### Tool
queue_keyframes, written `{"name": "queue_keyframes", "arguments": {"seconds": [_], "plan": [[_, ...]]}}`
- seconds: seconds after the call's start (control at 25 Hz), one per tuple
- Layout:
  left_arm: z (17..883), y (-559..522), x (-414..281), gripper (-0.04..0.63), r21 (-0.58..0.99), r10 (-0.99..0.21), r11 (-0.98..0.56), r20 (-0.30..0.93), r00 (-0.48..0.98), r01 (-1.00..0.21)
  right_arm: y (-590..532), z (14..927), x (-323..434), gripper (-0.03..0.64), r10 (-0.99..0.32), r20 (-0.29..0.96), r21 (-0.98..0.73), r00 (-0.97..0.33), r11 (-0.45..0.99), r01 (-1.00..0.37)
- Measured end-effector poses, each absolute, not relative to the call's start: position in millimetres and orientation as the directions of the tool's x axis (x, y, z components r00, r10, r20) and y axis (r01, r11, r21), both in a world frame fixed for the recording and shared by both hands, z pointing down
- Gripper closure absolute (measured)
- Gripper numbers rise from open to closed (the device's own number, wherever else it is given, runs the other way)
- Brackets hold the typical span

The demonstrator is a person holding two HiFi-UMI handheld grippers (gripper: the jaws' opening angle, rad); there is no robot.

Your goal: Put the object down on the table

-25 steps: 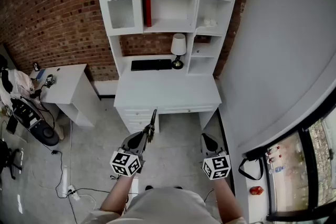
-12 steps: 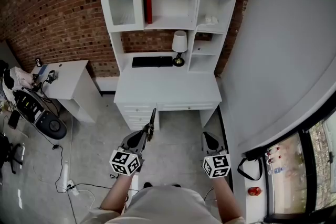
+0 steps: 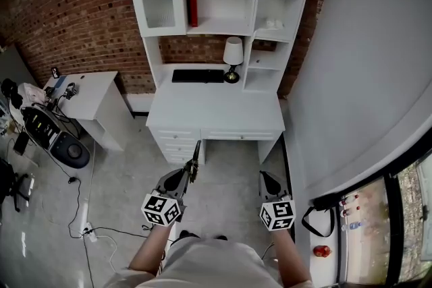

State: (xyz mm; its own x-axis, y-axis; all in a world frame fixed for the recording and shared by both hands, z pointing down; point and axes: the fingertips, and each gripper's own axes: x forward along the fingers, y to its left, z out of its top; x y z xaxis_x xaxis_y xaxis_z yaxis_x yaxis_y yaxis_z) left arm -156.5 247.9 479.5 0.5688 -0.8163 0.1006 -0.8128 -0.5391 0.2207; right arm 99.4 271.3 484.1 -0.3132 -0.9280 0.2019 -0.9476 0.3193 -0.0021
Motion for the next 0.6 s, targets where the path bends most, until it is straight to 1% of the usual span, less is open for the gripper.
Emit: {"name": "queue_keyframes", "arguments": {"seconds": [0.36, 0.6], "plan": [[485, 248, -140, 0.584, 0.232, -0.833, -0.510, 0.110, 0.543, -0.828, 264, 493, 120, 0.615, -0.918, 0.217, -0.019, -0.333, 0.337, -0.941], [488, 225, -138, 0.584, 0.242, -0.833, -0.505, 0.113, 0.541, -0.828, 241, 497, 121, 0.615, -0.914, 0.229, -0.022, -0.334, 0.338, -0.941]]}}
